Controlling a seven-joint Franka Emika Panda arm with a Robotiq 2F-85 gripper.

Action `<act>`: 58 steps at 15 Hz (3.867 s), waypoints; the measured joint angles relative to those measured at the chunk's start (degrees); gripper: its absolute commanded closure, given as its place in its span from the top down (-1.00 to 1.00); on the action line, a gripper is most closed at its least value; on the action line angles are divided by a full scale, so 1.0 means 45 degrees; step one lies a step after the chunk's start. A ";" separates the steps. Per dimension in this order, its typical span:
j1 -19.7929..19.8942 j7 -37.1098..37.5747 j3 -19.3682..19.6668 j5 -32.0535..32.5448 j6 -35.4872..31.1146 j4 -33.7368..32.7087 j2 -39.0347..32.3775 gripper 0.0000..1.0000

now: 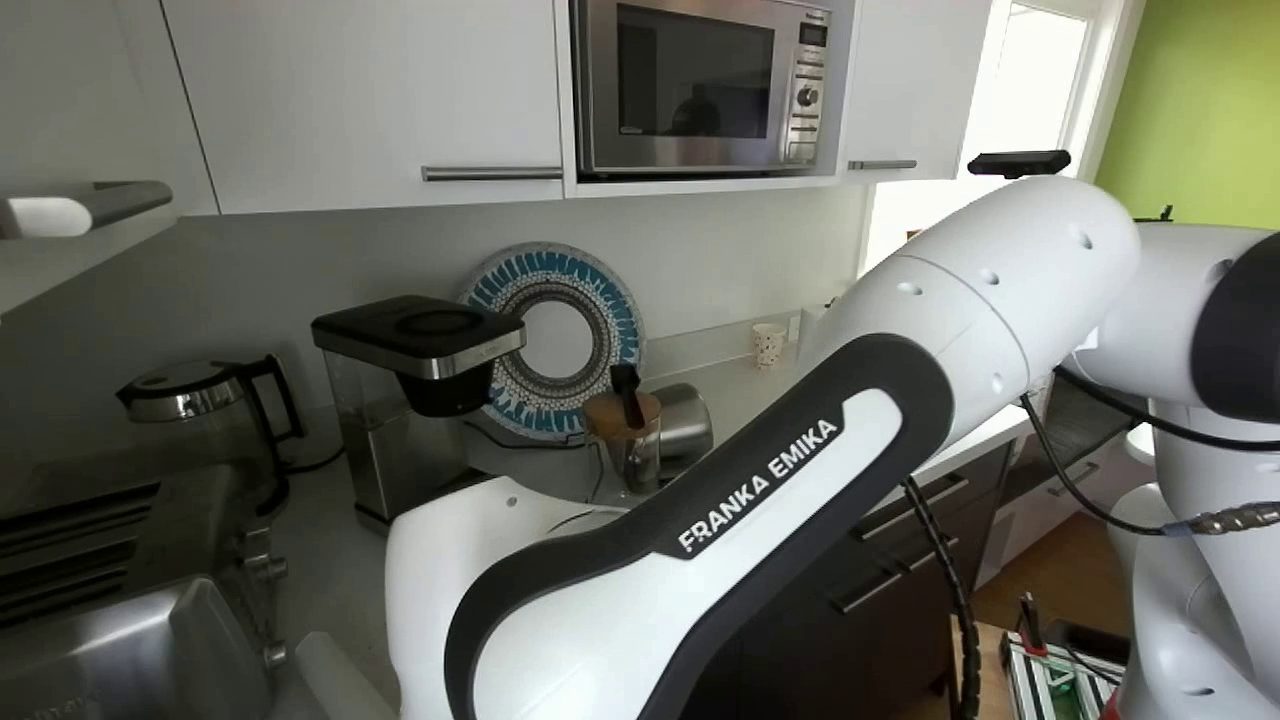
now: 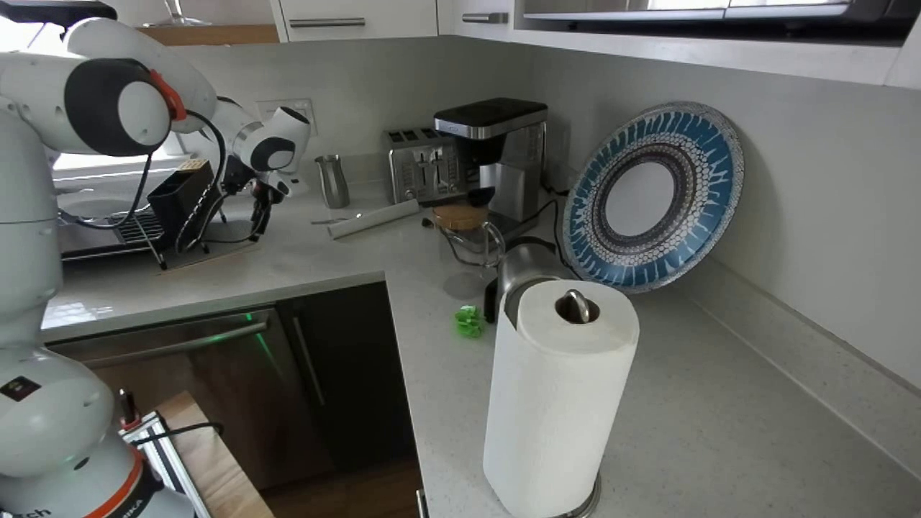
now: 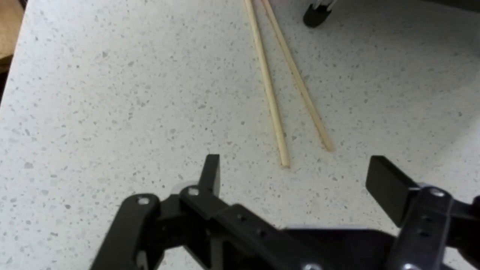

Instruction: Put the wooden stick onto the coffee maker

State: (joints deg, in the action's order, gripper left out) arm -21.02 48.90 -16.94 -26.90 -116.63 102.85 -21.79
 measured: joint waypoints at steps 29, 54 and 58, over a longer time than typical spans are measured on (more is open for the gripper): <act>-0.1103 -0.0784 0.0218 0.0995 0.3621 -0.5257 -0.4312 -0.52; -0.2722 0.1540 0.0639 0.2792 0.4331 -0.5808 -0.3388 1.00; -0.3120 0.3283 0.1122 0.3605 0.4219 -0.5716 -0.3313 0.96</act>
State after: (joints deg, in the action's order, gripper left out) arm -35.06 63.68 -11.89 -10.68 -97.64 77.13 -36.70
